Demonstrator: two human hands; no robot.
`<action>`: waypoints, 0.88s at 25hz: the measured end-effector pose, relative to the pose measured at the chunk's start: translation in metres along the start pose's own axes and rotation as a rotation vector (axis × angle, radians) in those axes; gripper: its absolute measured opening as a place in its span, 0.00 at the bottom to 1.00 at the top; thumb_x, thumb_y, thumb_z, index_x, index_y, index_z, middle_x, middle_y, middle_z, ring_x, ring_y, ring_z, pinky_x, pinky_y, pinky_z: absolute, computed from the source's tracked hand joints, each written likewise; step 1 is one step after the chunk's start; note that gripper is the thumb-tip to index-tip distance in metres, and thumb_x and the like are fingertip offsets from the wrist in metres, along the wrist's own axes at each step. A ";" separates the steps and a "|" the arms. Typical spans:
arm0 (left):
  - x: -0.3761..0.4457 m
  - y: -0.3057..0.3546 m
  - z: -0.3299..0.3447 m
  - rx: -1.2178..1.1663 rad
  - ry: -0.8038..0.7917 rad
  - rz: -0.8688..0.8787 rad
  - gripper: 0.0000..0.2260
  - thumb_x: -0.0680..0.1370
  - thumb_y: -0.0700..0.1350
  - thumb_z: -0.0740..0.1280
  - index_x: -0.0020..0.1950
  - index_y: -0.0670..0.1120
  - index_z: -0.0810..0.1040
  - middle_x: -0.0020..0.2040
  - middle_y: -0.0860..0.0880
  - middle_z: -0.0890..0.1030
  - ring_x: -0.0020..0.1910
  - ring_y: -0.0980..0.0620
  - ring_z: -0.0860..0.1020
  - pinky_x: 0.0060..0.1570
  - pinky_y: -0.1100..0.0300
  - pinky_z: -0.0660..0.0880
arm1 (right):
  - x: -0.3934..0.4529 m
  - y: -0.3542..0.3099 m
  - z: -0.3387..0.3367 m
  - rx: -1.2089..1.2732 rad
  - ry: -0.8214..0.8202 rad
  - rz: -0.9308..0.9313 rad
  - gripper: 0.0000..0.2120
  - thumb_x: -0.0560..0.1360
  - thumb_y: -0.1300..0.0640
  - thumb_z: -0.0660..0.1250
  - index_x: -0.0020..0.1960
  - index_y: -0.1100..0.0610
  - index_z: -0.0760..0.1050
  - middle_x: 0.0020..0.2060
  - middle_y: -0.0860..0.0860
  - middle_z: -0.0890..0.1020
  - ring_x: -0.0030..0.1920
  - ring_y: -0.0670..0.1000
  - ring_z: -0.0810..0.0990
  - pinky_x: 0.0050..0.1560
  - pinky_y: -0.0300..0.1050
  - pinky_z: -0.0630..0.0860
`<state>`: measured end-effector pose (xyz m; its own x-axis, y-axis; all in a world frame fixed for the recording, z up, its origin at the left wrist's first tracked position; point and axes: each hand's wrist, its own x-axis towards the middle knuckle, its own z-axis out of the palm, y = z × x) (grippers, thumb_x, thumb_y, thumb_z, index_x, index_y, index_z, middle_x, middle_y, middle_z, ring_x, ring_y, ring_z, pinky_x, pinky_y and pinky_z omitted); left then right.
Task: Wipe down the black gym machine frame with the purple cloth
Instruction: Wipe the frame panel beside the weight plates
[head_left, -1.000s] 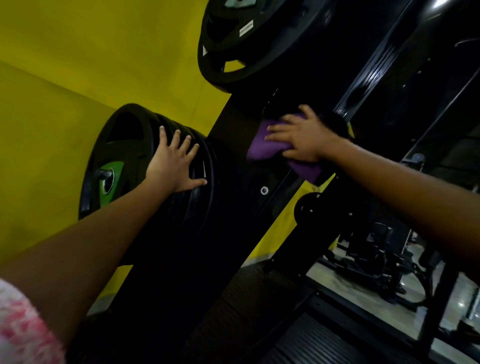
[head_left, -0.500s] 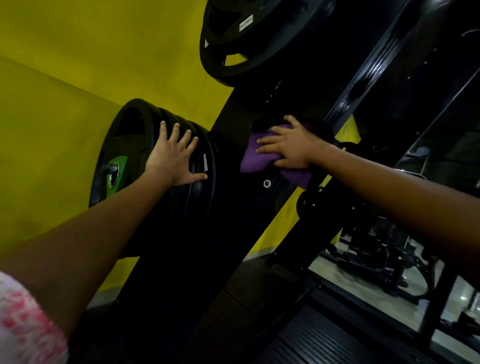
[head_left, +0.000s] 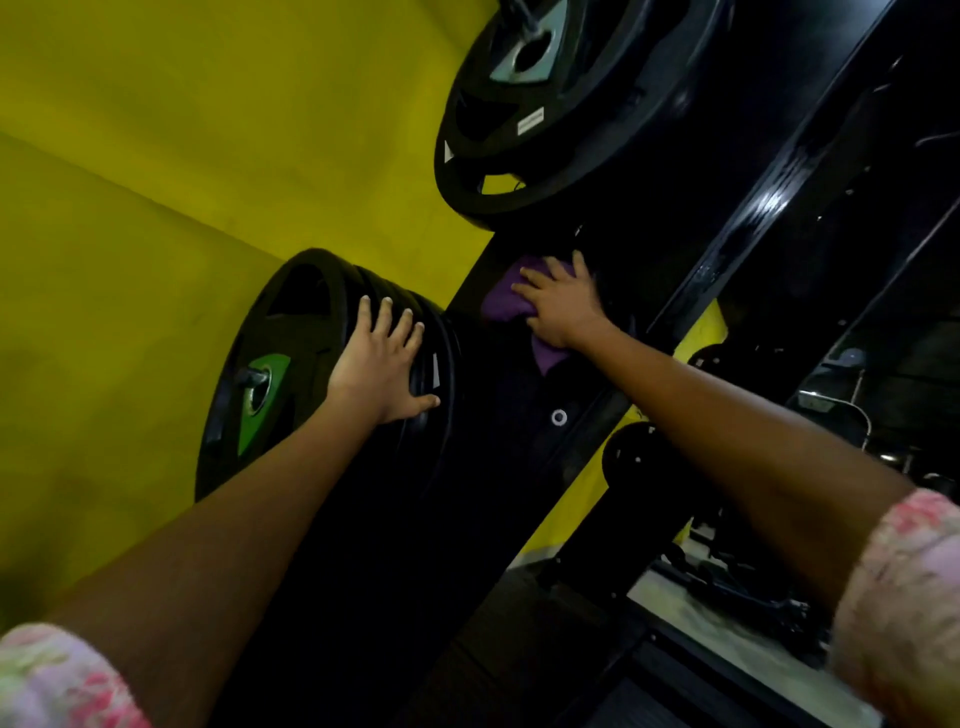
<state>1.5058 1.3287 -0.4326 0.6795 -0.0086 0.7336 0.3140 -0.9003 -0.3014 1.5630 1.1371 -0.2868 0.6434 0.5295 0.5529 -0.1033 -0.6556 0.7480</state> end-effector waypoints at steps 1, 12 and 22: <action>0.001 -0.001 0.000 0.000 0.004 0.000 0.45 0.73 0.74 0.42 0.79 0.44 0.44 0.79 0.42 0.48 0.76 0.37 0.46 0.72 0.38 0.44 | 0.005 -0.013 0.002 0.003 0.008 0.053 0.29 0.79 0.45 0.56 0.77 0.51 0.53 0.77 0.51 0.53 0.76 0.59 0.48 0.72 0.64 0.40; 0.006 0.002 0.004 0.004 0.007 -0.003 0.45 0.74 0.73 0.42 0.78 0.42 0.42 0.78 0.40 0.46 0.76 0.36 0.44 0.72 0.37 0.43 | 0.076 -0.027 -0.001 0.069 0.042 0.086 0.29 0.78 0.48 0.59 0.77 0.52 0.55 0.76 0.53 0.56 0.75 0.59 0.52 0.73 0.61 0.43; 0.003 0.007 0.007 -0.007 0.026 -0.002 0.44 0.74 0.72 0.43 0.78 0.41 0.42 0.79 0.41 0.45 0.76 0.36 0.44 0.72 0.37 0.43 | 0.045 -0.070 0.018 -0.006 -0.114 -0.216 0.26 0.81 0.49 0.53 0.77 0.51 0.53 0.77 0.51 0.52 0.76 0.60 0.46 0.72 0.64 0.38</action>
<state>1.5151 1.3259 -0.4366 0.6611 -0.0183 0.7501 0.3105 -0.9034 -0.2958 1.6129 1.1970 -0.3208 0.7321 0.5929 0.3353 0.0419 -0.5305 0.8466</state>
